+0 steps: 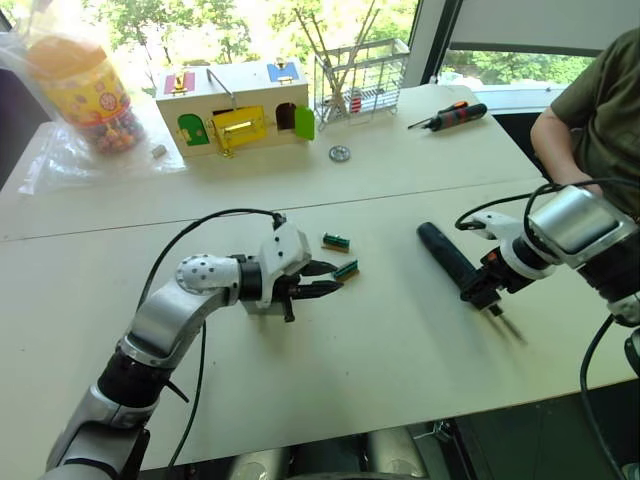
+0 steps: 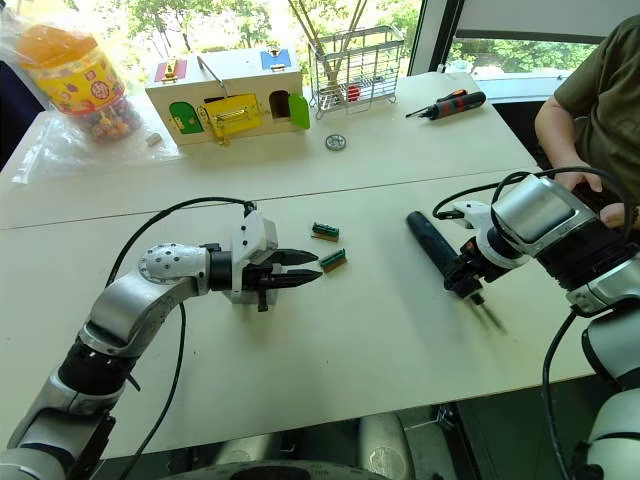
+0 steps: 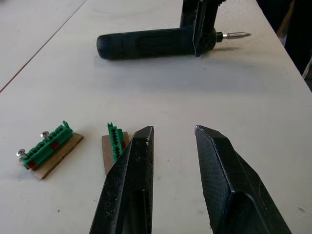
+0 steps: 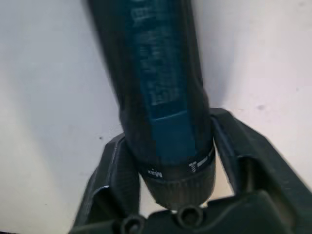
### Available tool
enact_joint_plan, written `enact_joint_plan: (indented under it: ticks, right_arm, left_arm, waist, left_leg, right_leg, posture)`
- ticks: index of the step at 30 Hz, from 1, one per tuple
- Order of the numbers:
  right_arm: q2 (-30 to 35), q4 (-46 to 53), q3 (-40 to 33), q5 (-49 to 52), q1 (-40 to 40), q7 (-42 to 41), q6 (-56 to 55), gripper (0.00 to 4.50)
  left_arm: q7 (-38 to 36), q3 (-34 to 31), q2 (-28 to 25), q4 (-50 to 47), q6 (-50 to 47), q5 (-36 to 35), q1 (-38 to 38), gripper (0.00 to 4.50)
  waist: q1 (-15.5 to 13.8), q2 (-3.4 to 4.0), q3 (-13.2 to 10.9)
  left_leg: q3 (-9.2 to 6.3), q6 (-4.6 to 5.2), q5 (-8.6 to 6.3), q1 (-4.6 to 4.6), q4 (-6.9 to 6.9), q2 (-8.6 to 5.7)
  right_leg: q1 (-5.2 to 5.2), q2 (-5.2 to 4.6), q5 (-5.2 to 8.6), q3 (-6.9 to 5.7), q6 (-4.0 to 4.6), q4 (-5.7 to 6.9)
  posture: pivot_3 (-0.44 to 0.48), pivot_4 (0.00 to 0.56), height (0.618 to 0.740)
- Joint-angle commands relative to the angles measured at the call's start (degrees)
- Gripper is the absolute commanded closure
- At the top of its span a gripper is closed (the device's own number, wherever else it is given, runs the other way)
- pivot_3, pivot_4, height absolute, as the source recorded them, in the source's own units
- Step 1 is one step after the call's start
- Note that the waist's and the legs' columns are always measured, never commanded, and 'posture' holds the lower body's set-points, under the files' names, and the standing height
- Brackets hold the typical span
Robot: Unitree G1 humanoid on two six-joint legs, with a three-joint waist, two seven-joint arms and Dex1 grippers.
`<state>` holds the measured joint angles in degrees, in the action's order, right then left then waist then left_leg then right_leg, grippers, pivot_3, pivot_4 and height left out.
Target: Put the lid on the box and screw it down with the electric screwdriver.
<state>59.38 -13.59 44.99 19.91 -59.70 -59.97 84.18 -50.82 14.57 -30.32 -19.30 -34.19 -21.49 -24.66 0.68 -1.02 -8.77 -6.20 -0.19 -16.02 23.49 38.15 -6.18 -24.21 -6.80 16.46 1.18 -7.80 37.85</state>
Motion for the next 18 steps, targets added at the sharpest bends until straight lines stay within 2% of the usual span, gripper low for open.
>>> enact_joint_plan:
  ticks: [1, 6, 10, 14, 16, 18]
  right_arm:
    - [-0.6, -2.8, 4.2, -3.0, 1.8, -2.8, -4.5, 2.76]
    - [1.2, -6.0, 3.3, -6.3, 3.0, -7.3, -9.6, 2.76]
    - [-1.5, -12.1, -6.0, -7.5, -2.0, -5.5, -13.9, 2.76]
    - [-4.2, -11.7, -20.9, -3.8, -7.9, -1.5, -11.1, 2.76]
    - [-6.4, -7.8, -32.5, -0.2, -8.1, 2.3, -8.3, 2.76]
    - [-10.7, -0.3, -47.3, 4.4, -4.8, 7.3, -9.7, 2.76]
  left_arm:
    - [0.2, -0.2, 0.3, -0.8, 1.3, 0.5, -0.4, 3.17]
    - [-0.3, -0.6, -0.8, -0.3, 1.6, 0.9, -0.1, 3.17]
    - [-1.4, -3.6, -3.2, 0.9, 1.3, 0.1, -0.2, 3.17]
    - [-3.6, -9.8, -6.9, 3.5, 0.2, -3.1, -0.6, 3.17]
    - [-5.3, -12.4, -8.9, 5.1, -0.5, -4.8, -0.8, 3.17]
    - [-6.6, -13.7, -10.4, 6.4, -1.4, -5.8, -1.4, 3.17]
  waist:
    - [0.0, -0.26, 0.2]
    - [-0.3, -0.56, 0.4]
    - [0.0, -0.50, 0.3]
    - [0.3, 0.36, -0.2]
    - [0.2, 0.42, -0.2]
    - [0.1, 0.42, -0.2]
  left_leg:
    - [-0.01, 0.00, 0.00, 0.00, 0.00, 0.00]
    - [-0.17, 0.01, -0.01, -0.13, 0.03, -0.02]
    - [-0.21, 0.08, -0.05, -0.23, 0.06, -0.06]
    - [0.04, 0.09, -0.05, 0.02, 0.02, -0.09]
    - [0.07, 0.05, -0.03, 0.32, -0.11, 0.03]
    - [-0.04, -0.17, 0.10, 0.54, -0.08, 0.11]
  right_leg:
    - [0.01, 0.00, 0.00, -0.01, 0.00, 0.00]
    - [0.43, 0.00, -0.01, -0.19, 0.01, -0.36]
    - [0.71, -0.01, -0.08, -0.25, 0.10, -0.67]
    - [0.18, -0.05, -0.12, 0.01, 0.05, -0.49]
    - [-0.40, -0.04, -0.12, -0.01, 0.03, -0.22]
    - [-0.81, -0.03, -0.11, -0.15, 0.05, -0.04]
  posture:
    - [0.000, 0.150, 0.740]
    - [0.000, 0.150, 0.740]
    - [0.000, 0.150, 0.740]
    - [0.000, 0.150, 0.740]
    - [0.000, 0.150, 0.740]
    - [0.000, 0.150, 0.740]
